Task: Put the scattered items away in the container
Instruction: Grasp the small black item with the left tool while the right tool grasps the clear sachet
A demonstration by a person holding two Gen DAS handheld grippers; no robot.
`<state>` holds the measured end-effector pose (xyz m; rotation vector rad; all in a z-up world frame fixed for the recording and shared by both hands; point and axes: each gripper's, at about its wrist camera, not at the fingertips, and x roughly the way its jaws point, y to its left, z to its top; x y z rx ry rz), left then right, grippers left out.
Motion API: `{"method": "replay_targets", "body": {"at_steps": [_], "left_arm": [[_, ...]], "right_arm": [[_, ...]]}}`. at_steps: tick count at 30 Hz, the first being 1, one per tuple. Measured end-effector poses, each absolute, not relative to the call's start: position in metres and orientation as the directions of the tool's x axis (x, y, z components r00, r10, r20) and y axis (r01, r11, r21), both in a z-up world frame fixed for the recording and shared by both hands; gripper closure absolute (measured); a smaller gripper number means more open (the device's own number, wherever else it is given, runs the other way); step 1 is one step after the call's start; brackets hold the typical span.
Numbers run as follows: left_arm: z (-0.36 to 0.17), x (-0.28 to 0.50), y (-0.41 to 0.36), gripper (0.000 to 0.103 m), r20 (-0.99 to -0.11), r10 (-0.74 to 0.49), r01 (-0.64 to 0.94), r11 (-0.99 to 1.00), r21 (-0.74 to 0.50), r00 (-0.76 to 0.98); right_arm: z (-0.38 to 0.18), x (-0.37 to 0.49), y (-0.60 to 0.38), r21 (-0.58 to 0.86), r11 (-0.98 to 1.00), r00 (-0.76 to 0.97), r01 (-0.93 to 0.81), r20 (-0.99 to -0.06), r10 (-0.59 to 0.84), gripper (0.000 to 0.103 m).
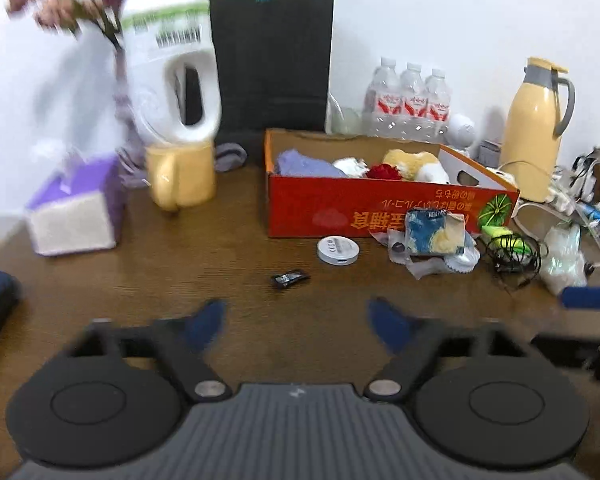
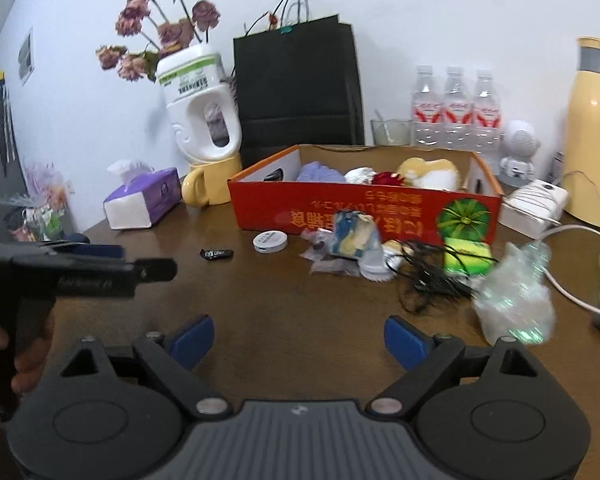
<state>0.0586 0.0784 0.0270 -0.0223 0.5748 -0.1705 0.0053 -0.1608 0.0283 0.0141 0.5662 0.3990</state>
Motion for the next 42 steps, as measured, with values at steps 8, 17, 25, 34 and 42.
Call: {"method": "replay_targets", "body": {"at_steps": [8, 17, 25, 34, 42], "left_arm": [[0.013, 0.138, 0.083, 0.049, -0.645, -0.232, 0.307, 0.952, 0.005, 0.728], [0.005, 0.156, 0.086, 0.080, -0.679, -0.266, 0.355, 0.935, -0.009, 0.684], [0.007, 0.150, 0.087, 0.087, -0.669, -0.256, 0.314, 0.949, -0.036, 0.698], [0.029, 0.125, 0.099, 0.095, -0.594, -0.196, 0.183, 0.980, -0.083, 0.780], [0.052, 0.083, 0.099, 0.095, -0.518, -0.148, 0.112, 0.989, -0.101, 0.843]], "right_arm": [[0.021, 0.090, -0.126, 0.129, 0.906, 0.736, -0.404, -0.542, 0.405, 0.028], [0.007, 0.169, -0.107, 0.162, 0.926, 0.707, -0.341, -0.604, 0.366, 0.057], [-0.001, 0.167, -0.101, 0.066, 0.943, 0.725, -0.326, -0.623, 0.294, 0.060], [-0.002, 0.160, -0.090, 0.027, 0.940, 0.722, -0.339, -0.633, 0.279, 0.074], [0.002, 0.150, -0.100, 0.095, 0.938, 0.711, -0.334, -0.628, 0.317, 0.090]]}}
